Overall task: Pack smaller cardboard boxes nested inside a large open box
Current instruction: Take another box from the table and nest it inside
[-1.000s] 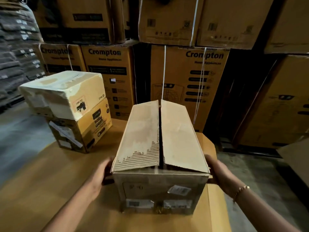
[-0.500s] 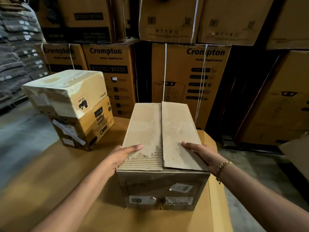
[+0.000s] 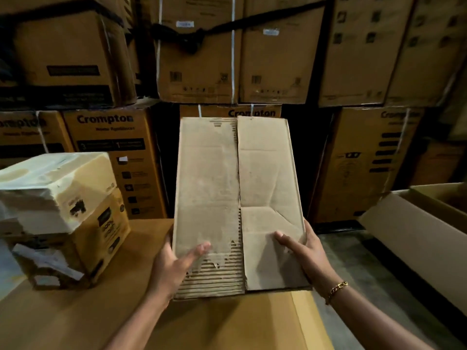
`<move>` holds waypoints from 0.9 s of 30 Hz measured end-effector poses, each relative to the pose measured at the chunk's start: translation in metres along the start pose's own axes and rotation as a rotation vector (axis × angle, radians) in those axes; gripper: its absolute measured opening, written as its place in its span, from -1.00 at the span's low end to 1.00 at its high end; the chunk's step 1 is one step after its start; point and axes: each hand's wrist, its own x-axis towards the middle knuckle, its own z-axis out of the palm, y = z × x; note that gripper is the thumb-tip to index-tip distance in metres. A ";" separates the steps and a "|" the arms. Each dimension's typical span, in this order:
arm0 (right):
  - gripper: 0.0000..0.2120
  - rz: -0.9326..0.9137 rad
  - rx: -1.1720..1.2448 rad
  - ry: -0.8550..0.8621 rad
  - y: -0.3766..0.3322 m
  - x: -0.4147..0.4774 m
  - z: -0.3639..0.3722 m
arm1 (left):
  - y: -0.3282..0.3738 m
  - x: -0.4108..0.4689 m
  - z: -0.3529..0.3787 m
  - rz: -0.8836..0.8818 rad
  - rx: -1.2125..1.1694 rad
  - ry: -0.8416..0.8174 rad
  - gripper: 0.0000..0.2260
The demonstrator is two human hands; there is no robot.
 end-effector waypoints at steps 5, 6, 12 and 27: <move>-0.34 -0.099 -0.002 0.088 -0.028 -0.014 -0.058 | 0.020 0.003 0.052 0.112 0.004 -0.060 -0.16; -0.32 -0.120 -0.014 0.105 -0.036 -0.017 -0.074 | 0.024 0.003 0.067 0.132 0.003 -0.068 -0.17; -0.30 -0.231 -0.089 0.225 -0.076 -0.037 -0.206 | 0.064 -0.014 0.196 0.282 -0.066 -0.152 -0.35; -0.32 -0.335 -0.247 0.434 -0.173 -0.050 -0.563 | 0.150 -0.063 0.567 0.418 -0.173 -0.300 -0.20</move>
